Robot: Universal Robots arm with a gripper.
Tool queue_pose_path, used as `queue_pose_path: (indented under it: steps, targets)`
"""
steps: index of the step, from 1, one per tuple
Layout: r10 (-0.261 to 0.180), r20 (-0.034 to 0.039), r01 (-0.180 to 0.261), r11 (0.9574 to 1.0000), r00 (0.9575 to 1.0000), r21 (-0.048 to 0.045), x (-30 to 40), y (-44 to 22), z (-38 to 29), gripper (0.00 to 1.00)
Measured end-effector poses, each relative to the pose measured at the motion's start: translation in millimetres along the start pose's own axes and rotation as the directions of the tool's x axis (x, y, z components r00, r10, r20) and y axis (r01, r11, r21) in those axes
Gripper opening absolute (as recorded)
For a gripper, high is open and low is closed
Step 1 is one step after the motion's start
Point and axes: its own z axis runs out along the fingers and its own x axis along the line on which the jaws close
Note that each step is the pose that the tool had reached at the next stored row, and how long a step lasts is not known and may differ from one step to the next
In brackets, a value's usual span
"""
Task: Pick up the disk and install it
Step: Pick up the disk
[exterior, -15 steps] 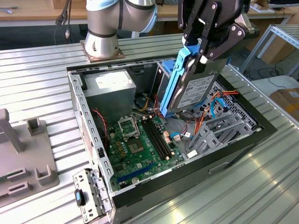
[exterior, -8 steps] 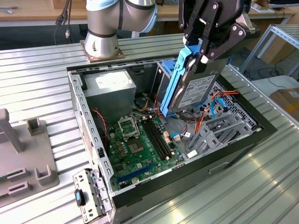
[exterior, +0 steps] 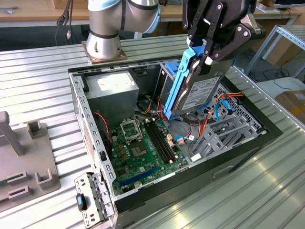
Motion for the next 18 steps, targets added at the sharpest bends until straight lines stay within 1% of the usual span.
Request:
queue_pose_path:
  steps: [2,4,6,7,8,12,14,15,16,18]
  targets:
    - [0.0,0.0,0.0,1.0,1.0,0.0,-0.1,-2.0,0.1,0.37]
    - [0.0,-0.0001,0.0,1.0,1.0,0.0,-0.3,-8.4,0.3,0.37]
    - [0.0,0.0,0.0,1.0,1.0,0.0,-0.4,-12.9,0.6,0.37]
    - [0.0,0.0,0.0,1.0,1.0,0.0,-0.5,-17.4,0.8,0.37]
    - [0.0,-0.0001,0.0,1.0,1.0,0.0,-0.7,-23.9,1.0,0.37]
    - [0.0,0.0,0.0,1.0,1.0,0.0,-1.1,-38.1,1.7,0.37]
    - [0.0,-0.0001,0.0,1.0,1.0,0.0,-1.2,-41.5,1.8,0.37]
    - [0.0,0.0,0.0,1.0,1.0,0.0,-1.3,-44.9,1.9,0.37]
    - [0.0,-0.0001,0.0,1.0,1.0,0.0,-1.4,-46.5,2.0,0.37]
    - [0.0,-0.0001,0.0,1.0,1.0,0.0,-1.4,-46.6,2.0,0.37]
